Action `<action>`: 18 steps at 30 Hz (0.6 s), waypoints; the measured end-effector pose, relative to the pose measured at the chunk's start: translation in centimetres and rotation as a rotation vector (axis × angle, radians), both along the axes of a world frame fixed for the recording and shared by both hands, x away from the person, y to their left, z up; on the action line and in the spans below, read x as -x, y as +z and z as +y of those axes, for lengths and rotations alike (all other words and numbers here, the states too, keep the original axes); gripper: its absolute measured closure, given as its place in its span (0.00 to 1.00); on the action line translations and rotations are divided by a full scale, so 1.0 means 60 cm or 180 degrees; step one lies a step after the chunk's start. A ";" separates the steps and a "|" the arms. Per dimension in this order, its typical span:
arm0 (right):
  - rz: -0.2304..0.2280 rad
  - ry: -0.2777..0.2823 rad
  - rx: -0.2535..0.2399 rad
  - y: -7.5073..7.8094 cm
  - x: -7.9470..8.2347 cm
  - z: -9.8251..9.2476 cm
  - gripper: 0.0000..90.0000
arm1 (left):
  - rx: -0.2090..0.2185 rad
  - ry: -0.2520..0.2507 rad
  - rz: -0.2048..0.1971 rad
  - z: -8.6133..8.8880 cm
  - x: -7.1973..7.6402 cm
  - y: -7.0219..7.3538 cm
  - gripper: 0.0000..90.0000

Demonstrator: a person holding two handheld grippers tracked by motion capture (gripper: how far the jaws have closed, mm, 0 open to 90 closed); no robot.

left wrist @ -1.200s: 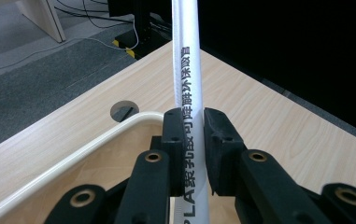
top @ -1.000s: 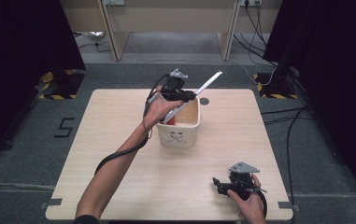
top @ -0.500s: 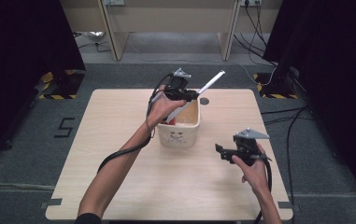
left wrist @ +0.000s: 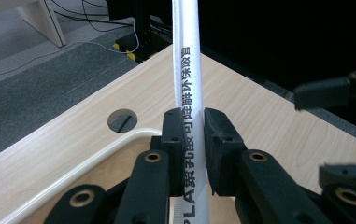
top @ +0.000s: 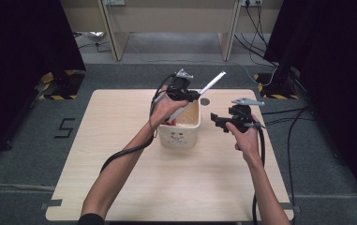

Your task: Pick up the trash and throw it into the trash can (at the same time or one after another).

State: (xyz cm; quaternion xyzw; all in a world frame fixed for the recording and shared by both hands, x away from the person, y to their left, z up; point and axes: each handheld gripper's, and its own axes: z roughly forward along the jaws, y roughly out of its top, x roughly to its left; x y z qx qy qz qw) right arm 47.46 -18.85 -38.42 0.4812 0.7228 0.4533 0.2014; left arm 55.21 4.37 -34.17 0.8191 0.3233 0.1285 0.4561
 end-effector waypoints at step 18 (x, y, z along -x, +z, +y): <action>0.0046 -0.0297 -0.0657 0.054 -0.102 0.034 0.27 | 0.0056 -0.0016 -0.0049 0.003 0.006 -0.005 0.87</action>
